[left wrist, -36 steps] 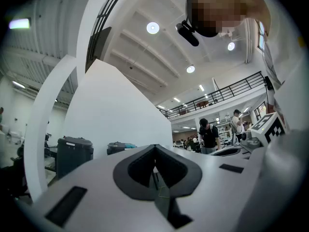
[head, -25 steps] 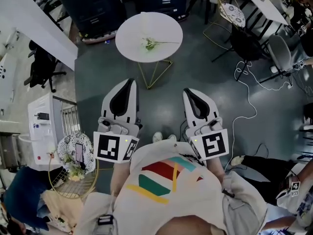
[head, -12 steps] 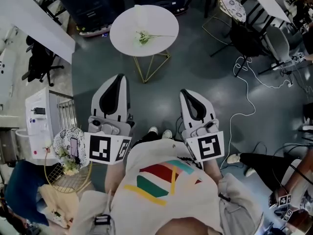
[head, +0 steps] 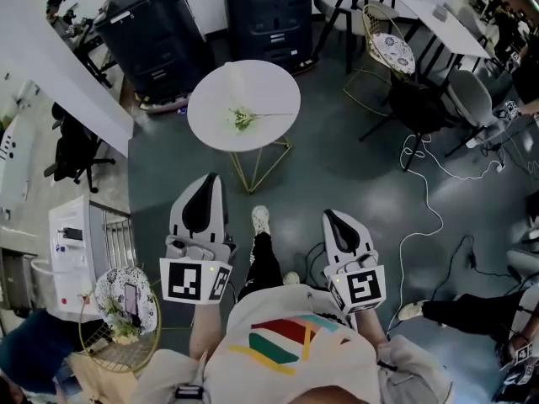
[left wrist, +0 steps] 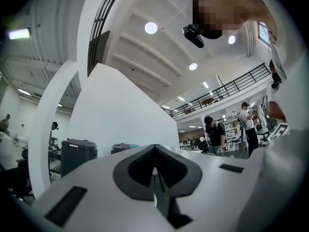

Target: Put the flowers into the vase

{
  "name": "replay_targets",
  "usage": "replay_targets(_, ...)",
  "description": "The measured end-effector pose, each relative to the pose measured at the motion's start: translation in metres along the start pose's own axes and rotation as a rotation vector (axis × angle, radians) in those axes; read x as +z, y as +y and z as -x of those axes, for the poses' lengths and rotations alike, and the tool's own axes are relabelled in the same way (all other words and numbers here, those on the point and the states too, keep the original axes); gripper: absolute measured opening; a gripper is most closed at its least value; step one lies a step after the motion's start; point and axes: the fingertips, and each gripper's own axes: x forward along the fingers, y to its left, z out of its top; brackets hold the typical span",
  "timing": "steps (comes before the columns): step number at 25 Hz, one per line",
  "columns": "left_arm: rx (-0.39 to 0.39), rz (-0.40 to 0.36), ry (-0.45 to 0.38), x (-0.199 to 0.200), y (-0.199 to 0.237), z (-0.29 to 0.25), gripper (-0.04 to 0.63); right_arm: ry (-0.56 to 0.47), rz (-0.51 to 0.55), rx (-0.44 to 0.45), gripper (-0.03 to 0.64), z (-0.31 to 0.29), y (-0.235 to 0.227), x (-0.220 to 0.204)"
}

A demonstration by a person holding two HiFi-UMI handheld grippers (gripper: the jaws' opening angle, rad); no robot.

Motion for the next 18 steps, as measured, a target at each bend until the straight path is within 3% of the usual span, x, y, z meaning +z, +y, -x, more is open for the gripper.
replay_targets(4, 0.015, 0.007, -0.023, -0.007, 0.01, -0.024, 0.006, -0.015, 0.002, -0.032, 0.011, -0.016, -0.023, 0.004)
replay_targets(9, 0.046, 0.069, -0.009, -0.024, 0.036, -0.048, 0.006, -0.046, 0.051, 0.036, 0.011, -0.057, -0.027, 0.026)
replay_targets(18, 0.041, 0.013, 0.022, -0.029, 0.098, -0.137, 0.006, -0.095, 0.039, 0.118, 0.011, -0.17, -0.031, 0.061)
